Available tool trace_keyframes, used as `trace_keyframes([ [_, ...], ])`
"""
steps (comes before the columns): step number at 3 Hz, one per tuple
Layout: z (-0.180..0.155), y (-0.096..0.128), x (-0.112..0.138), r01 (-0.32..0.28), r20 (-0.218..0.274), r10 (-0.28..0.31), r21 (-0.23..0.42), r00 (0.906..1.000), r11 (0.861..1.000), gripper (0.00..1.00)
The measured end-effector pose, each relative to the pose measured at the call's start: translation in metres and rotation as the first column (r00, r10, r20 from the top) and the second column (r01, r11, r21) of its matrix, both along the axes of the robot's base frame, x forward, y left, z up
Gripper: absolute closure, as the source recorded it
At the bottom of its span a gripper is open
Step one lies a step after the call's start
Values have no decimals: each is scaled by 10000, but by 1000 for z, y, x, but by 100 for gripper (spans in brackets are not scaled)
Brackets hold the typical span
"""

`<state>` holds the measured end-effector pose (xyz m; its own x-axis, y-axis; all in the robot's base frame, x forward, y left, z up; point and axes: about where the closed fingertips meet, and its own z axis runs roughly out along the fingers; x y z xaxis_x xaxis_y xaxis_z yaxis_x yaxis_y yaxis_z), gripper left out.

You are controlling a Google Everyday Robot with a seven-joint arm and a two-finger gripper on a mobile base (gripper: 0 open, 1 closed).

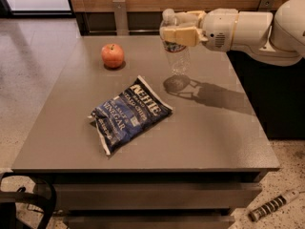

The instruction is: Place water bottle upright

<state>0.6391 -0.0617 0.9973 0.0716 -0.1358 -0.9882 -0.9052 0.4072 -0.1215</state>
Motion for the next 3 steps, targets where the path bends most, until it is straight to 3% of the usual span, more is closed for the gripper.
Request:
trace_keyframes([
  [2,-21,-12,15,-140,-554,181,740,9983,9972,100],
  [3,-30,-30,30,168,-683,-99,1001,9976,9948,100],
])
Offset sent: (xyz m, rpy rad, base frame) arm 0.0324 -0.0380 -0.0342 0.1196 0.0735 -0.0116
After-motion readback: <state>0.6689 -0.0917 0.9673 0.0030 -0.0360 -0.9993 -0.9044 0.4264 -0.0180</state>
